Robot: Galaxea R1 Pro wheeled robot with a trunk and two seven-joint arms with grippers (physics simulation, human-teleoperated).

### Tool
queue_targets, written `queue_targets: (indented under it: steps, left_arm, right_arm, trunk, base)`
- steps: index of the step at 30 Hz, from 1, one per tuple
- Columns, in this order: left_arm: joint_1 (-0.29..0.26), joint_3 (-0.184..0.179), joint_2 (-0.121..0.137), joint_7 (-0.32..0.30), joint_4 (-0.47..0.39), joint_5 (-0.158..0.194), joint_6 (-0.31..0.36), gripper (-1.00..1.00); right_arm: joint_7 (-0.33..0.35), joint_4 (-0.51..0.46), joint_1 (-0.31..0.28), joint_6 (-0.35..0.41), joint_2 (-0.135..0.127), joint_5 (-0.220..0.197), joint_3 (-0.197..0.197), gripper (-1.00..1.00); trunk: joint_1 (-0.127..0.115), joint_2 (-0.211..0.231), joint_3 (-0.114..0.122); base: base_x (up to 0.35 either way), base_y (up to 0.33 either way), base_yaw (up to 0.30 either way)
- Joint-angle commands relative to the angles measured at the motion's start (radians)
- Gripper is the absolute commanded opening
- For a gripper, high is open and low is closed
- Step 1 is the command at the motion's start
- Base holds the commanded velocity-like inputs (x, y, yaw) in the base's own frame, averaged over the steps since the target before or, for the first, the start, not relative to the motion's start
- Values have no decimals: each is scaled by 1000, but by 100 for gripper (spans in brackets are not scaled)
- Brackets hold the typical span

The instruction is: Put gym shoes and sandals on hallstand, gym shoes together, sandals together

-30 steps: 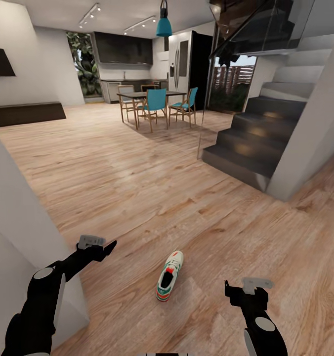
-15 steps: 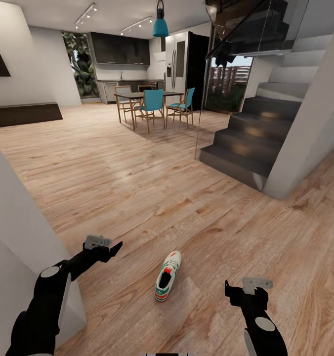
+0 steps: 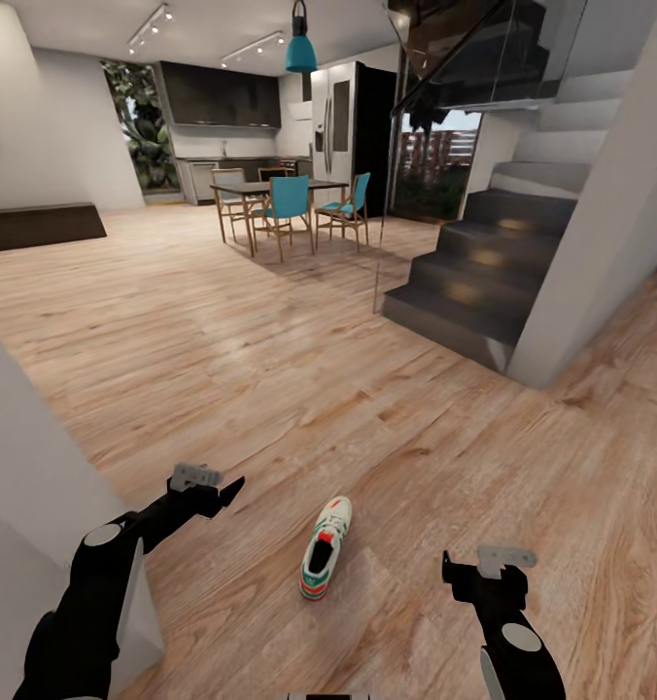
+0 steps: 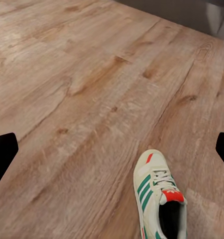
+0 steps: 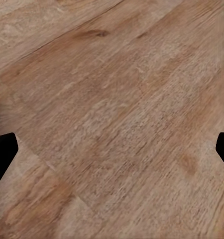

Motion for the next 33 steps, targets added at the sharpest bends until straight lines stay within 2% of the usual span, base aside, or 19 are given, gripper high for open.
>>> queue_targets:
  steps: [1,10,16,33]
  left_arm:
    - [-1,3,-1,-8,-1,-5,5,100]
    - [1,3,-1,-8,0,-5,5,100]
    - [1,3,-1,-8,0,-5,5,100]
    - [4,-5,-1,-10,0,-5,6,100]
  right_arm:
    - [1,-1,-1,8,1,10,0,100]
    - [1,-1,-1,8,1,10,0,100]
    - [1,-1,-1,7,1,10,-1,100]
    - [3,-1,-1,6,1,10,1,100]
  trunk:
    - [0,0,-1]
    - [0,0,-1]
    - [0,0,-1]
    - [0,0,-1]
  base:
    - [159,163,-266]
    - [225,220,-282]
    - [58,56,-247]
    - [2,2,-17]
